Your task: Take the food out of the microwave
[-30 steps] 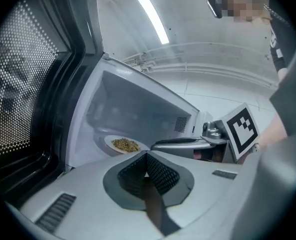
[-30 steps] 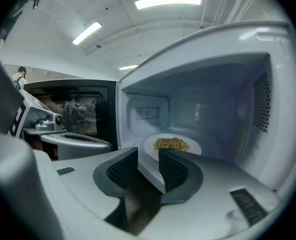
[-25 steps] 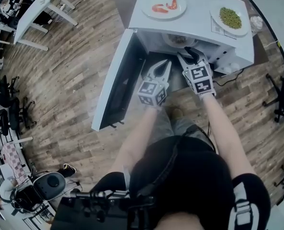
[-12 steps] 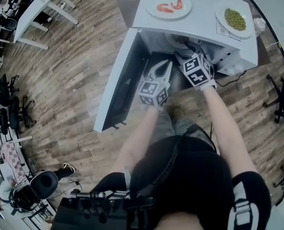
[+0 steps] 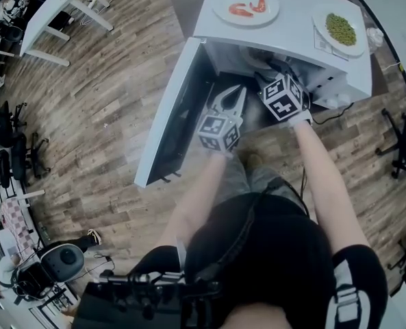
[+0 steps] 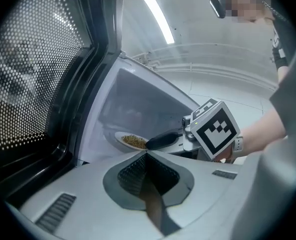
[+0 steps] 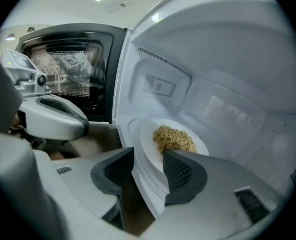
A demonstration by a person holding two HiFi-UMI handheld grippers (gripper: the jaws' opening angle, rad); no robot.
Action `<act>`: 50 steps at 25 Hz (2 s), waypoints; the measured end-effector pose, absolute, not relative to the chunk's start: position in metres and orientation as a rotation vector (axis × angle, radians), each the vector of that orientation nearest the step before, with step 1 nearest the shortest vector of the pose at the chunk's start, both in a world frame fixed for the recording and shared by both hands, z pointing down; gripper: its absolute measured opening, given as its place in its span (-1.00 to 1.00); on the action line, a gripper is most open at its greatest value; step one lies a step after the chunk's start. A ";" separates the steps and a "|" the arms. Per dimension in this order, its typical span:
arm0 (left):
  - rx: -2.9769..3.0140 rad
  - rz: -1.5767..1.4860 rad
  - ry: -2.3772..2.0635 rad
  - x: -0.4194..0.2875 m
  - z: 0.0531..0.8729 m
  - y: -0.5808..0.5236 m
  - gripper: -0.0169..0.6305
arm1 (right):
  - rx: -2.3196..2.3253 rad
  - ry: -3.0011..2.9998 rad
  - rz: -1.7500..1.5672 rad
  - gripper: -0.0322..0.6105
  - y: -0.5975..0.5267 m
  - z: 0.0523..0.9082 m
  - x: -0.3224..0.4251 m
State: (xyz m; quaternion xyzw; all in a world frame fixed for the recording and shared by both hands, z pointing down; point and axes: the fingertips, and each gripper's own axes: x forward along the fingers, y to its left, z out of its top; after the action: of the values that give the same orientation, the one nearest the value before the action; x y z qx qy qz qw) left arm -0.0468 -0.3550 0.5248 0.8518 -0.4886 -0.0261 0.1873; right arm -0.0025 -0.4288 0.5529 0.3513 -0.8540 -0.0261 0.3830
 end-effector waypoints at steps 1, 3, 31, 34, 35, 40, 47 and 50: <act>2.395 -0.074 -1.376 -0.047 0.525 -0.355 -0.94 | 0.895 -2.180 -0.065 -0.34 -0.428 0.553 -0.002; 2.391 -0.075 -1.376 -0.048 0.525 -0.354 -0.94 | 0.884 -2.186 -0.075 -0.42 -0.424 0.551 -0.003; 2.047 -0.268 -1.124 -0.022 0.539 -0.381 -0.74 | 0.891 -2.271 -0.094 -0.62 -0.384 0.547 0.010; 1.970 -0.330 -1.075 -0.018 0.543 -0.385 -0.74 | 0.889 -2.277 -0.106 -0.62 -0.382 0.547 0.011; 1.942 -0.354 -1.056 -0.017 0.544 -0.386 -0.74 | 0.887 -2.279 -0.109 -0.62 -0.381 0.547 0.011; 1.857 -0.430 -0.996 -0.012 0.546 -0.392 -0.74 | 0.882 -2.291 -0.115 -0.62 -0.380 0.547 0.014; 1.717 -0.532 -0.970 -0.014 0.550 -0.394 -0.74 | 0.851 -2.296 -0.142 -0.62 -0.380 0.545 0.011; 1.704 -0.546 -0.953 -0.013 0.550 -0.396 -0.71 | 0.841 -2.300 -0.145 -0.62 -0.380 0.545 0.010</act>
State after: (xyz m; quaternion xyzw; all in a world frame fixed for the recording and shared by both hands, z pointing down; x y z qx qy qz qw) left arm -0.0128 -0.3960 0.5502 0.7135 -0.3990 -0.2286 0.5287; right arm 0.0101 -0.3796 0.5450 0.3227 -0.8825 -0.0556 0.3375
